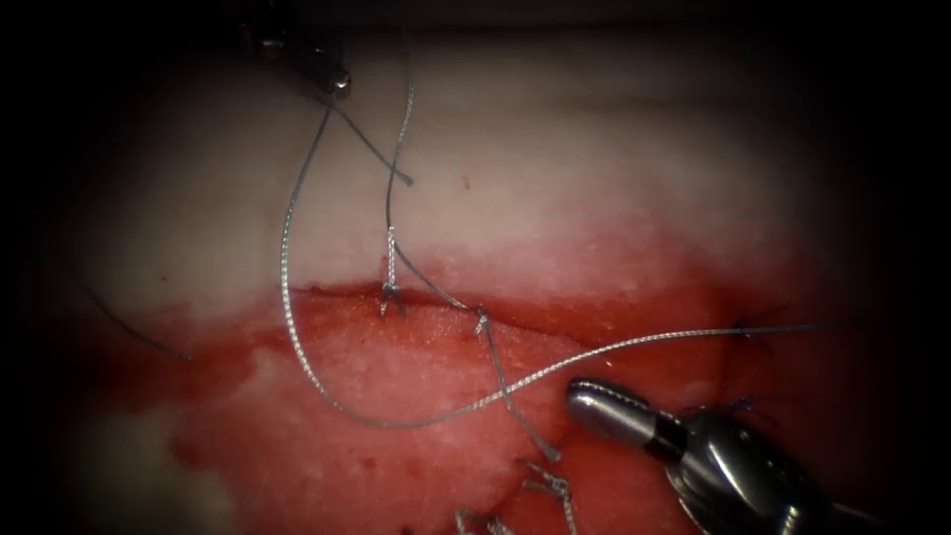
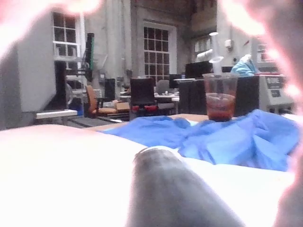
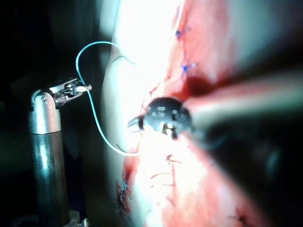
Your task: Wound Closure
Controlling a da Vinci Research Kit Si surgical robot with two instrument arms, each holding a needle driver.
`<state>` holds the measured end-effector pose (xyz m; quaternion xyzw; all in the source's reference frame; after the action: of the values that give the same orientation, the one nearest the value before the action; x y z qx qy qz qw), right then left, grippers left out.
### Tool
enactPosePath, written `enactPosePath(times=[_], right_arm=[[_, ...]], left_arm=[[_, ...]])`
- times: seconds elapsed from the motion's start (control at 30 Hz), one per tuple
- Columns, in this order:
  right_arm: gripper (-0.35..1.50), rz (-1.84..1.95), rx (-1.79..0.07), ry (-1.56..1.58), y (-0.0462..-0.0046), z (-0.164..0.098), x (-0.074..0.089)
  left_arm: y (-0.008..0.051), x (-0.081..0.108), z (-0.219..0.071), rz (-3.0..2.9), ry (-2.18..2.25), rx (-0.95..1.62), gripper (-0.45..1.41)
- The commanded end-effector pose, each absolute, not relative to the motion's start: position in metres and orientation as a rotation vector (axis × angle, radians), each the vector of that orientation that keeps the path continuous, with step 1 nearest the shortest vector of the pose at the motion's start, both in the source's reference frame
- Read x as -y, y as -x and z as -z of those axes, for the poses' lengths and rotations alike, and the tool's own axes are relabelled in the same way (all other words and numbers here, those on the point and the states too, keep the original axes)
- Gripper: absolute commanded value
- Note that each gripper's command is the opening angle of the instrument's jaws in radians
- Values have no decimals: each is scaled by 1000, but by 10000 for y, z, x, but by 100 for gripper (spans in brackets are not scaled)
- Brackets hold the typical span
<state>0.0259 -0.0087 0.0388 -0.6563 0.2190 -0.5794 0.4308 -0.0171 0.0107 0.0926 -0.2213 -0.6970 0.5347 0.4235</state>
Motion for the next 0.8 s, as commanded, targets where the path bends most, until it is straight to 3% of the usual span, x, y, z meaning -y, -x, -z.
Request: enactPosePath(times=[0.03, 0.47, 0.8], right_arm=[[-35, 1447, -547, 1637, -268, -384, 72], [-35, 1575, -506, 1551, -325, -444, 64], [-35, 1746, -373, 1522, -336, -461, 36]], left_arm=[[170, -123, -915, -1341, 563, 1740, -45], [185, -105, -917, -1529, 428, 1657, -45], [189, -102, -918, -1522, 415, 1661, -45]])
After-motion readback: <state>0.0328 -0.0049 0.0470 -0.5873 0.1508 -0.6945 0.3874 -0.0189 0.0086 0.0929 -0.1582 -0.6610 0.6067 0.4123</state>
